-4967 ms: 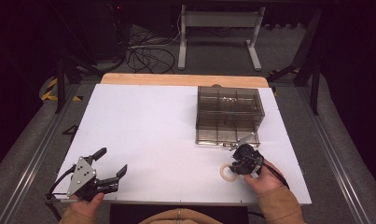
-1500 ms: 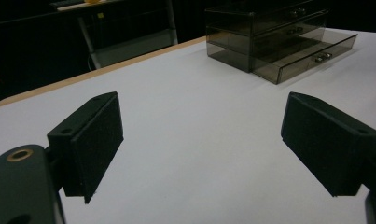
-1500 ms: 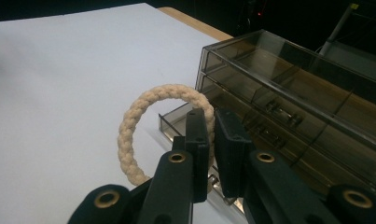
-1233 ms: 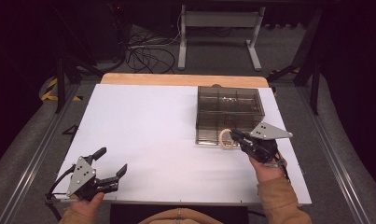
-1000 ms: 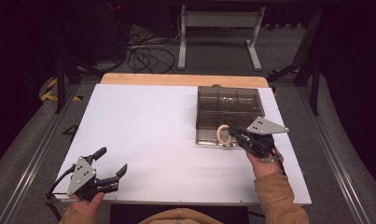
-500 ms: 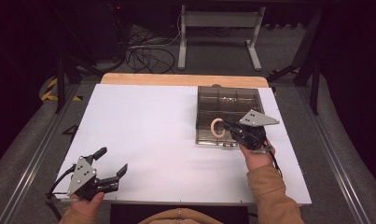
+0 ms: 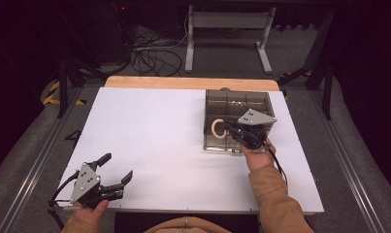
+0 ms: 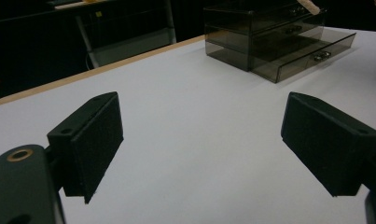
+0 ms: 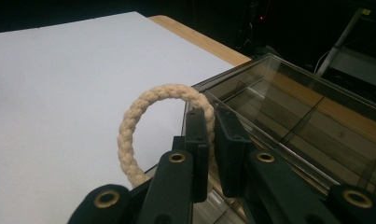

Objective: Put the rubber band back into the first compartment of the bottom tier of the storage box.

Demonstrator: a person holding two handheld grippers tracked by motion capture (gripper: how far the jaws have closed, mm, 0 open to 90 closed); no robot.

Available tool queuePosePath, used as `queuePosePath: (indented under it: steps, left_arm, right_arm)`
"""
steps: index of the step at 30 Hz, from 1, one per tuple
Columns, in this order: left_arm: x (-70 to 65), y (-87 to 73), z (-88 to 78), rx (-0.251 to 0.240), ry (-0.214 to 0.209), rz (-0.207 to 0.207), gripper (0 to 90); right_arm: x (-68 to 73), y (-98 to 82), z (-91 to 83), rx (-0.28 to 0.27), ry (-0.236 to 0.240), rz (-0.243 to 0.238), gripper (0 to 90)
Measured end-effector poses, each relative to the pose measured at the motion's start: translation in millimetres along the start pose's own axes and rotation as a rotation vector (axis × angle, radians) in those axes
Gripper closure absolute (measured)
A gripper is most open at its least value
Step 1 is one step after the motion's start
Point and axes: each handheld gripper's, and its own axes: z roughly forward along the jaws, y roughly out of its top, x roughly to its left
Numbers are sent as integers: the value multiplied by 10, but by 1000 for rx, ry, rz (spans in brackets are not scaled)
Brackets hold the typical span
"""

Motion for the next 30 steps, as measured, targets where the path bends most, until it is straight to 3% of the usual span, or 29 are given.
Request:
queuePosePath:
  steps: [10, 21, 30]
  left_arm:
    - [3, -2, 3, 1, -3, 0, 133]
    - [3, -1, 0, 1, -2, 1, 134]
    - [7, -3, 0, -1, -3, -3, 135]
  right_arm:
    - [-34, -32, 80, 4, -8, 28, 846]
    - [-9, -41, 87, -2, -21, 15, 843]
    - [65, -118, 200, 28, -52, -73, 841]
